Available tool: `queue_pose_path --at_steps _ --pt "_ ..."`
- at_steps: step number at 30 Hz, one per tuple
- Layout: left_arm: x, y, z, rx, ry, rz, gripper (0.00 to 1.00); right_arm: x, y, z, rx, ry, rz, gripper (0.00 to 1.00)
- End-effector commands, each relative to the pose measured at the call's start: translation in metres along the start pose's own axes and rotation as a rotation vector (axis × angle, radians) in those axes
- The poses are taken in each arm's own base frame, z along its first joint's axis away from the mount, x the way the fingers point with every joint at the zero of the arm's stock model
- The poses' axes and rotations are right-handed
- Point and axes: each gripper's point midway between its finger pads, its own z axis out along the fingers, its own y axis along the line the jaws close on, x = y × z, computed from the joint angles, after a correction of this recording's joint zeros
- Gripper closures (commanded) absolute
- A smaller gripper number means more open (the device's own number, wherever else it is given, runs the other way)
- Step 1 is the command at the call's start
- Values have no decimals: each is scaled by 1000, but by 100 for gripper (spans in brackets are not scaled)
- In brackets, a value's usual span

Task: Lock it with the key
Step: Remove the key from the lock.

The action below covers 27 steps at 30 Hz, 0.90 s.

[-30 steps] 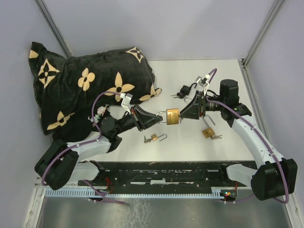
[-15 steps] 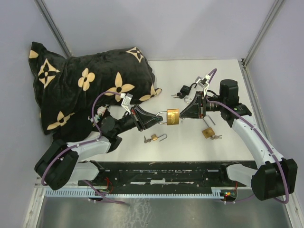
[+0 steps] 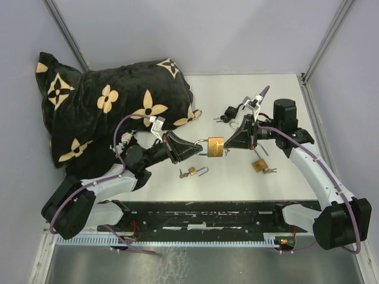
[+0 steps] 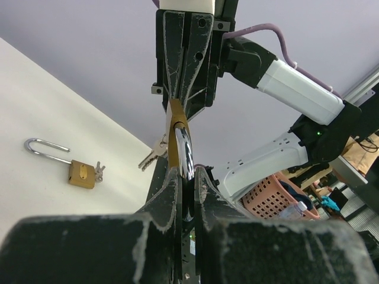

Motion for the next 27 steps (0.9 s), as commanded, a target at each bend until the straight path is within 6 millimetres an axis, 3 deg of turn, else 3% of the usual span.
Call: queue_pose_path --at_steps 1,4,10,16,22,27 --pt "-45 -37 -3 96 -160 130 97 -11 -3 -3 25 1 -59 99" --pt "-53 -34 -14 84 -193 126 97 -10 -4 -3 23 1 -52 98" --pt "-66 -46 -27 168 -250 90 97 -9 -6 -1 -4 7 -9 98" --pt "-63 -32 -36 119 -217 106 97 -9 -21 -4 77 -2 -21 98" --pt "-46 21 -52 -123 -162 79 97 -4 -49 -7 213 4 -10 98" --pt "-34 76 -87 -381 -212 -1 97 5 -80 -6 302 10 42 98"
